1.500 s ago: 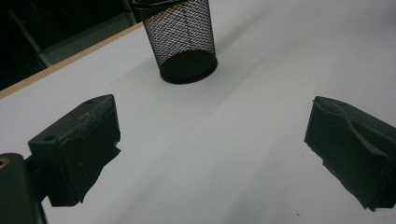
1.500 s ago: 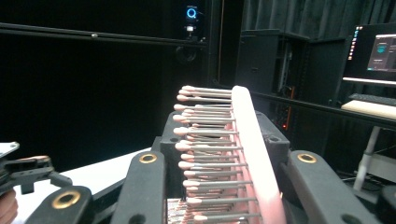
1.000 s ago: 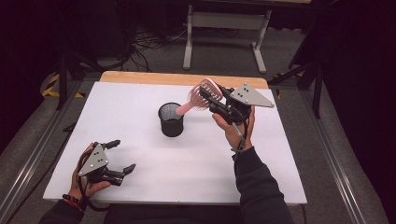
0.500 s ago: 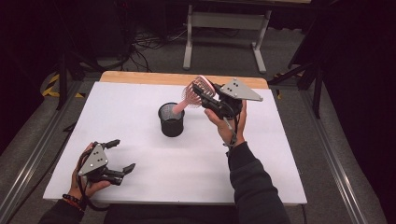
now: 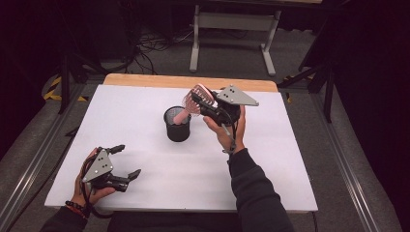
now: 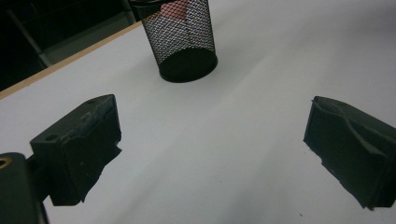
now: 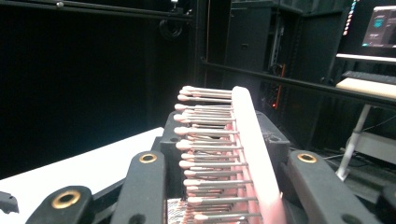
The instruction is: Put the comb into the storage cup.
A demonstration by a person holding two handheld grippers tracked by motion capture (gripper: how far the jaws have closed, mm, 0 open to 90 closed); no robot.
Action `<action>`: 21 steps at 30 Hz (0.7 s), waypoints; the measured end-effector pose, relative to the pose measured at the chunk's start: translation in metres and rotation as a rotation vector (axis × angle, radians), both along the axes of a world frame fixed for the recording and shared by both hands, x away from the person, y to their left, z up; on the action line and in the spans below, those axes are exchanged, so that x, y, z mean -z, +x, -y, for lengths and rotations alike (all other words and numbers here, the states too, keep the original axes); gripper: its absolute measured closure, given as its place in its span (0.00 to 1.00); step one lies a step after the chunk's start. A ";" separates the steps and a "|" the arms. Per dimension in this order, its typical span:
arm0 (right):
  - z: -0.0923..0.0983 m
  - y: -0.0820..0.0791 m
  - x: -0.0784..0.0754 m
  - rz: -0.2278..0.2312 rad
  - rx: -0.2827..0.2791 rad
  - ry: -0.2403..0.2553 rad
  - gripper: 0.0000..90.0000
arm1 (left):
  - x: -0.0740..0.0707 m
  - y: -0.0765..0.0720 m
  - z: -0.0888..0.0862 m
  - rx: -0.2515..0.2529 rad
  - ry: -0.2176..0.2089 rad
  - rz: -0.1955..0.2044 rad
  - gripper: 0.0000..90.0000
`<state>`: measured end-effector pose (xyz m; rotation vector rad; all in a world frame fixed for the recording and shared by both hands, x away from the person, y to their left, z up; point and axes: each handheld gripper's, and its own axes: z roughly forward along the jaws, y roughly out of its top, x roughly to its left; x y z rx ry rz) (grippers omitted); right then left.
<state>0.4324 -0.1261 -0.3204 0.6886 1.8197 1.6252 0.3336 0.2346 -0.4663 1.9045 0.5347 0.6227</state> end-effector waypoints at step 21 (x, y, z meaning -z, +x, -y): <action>-0.016 0.005 0.039 -0.068 -0.015 -0.001 0.70 | 0.002 0.002 0.001 0.004 0.002 -0.004 0.06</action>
